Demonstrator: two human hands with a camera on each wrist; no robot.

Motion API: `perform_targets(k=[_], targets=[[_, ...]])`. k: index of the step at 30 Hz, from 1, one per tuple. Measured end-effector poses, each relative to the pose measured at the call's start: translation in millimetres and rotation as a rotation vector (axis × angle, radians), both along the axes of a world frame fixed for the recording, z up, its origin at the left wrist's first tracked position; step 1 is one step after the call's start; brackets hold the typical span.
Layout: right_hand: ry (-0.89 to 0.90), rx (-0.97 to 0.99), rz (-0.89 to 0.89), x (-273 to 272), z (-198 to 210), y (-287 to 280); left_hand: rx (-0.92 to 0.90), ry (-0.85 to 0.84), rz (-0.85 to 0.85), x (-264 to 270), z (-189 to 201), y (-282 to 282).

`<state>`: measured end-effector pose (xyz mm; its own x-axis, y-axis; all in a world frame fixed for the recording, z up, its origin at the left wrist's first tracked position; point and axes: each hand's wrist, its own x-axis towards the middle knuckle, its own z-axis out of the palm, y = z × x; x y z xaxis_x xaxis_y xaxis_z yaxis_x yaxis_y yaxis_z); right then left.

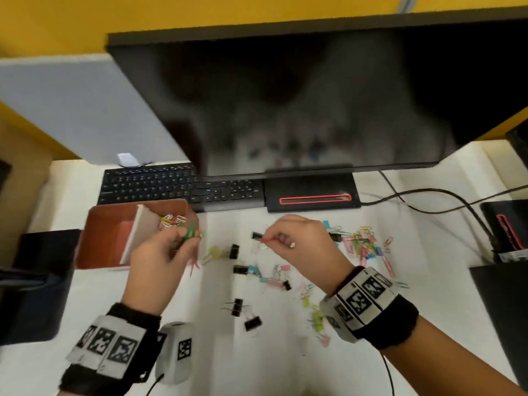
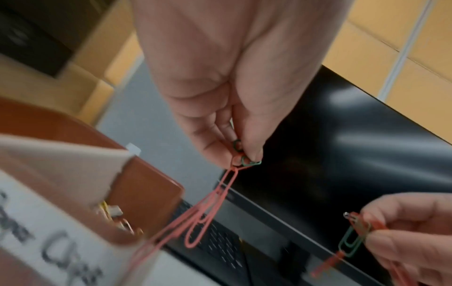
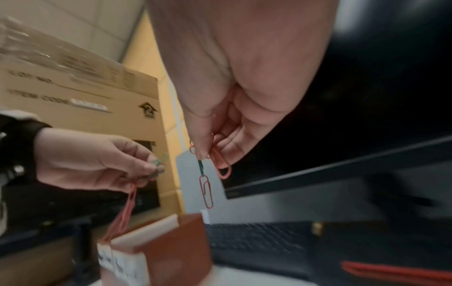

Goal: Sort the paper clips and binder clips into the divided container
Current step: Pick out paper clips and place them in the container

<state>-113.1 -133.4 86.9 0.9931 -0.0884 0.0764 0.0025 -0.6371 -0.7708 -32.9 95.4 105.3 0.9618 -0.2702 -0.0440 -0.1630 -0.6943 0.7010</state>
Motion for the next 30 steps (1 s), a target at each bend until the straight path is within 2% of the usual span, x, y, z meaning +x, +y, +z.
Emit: perform_targets(k=[4,8,10,12,14,16,20,26,30], targets=[[-0.046,0.057,0.093,70.4,15.7,80.7,-0.076,0.063,0.107,43.7,0.7,47.2],[0.130,0.058,0.122,125.8,-5.5,141.3,-0.178,0.173,0.183,69.6,-16.6,56.7],[0.264,0.069,0.139,134.2,-19.3,153.5,-0.103,0.232,0.169,74.9,-28.3,58.2],[0.310,0.085,0.141,129.2,-24.4,152.4,0.007,0.256,0.108,74.7,-31.7,62.7],[0.296,0.137,0.136,114.7,-22.6,140.2,0.012,0.225,0.067,69.3,-26.9,64.6],[0.247,0.166,0.111,92.4,-21.5,118.7,-0.061,0.194,0.043,58.3,-17.2,59.8],[0.253,0.023,0.003,31.8,-33.5,52.1,-0.200,0.249,-0.101,29.1,-12.6,26.8],[0.290,-0.194,-0.388,-45.3,-67.9,-61.3,-0.161,0.262,-0.356,-15.0,-55.2,-71.1],[0.353,-0.220,-0.457,-51.7,-80.7,-106.1,-0.047,0.207,-0.523,-32.2,-84.4,-135.4]])
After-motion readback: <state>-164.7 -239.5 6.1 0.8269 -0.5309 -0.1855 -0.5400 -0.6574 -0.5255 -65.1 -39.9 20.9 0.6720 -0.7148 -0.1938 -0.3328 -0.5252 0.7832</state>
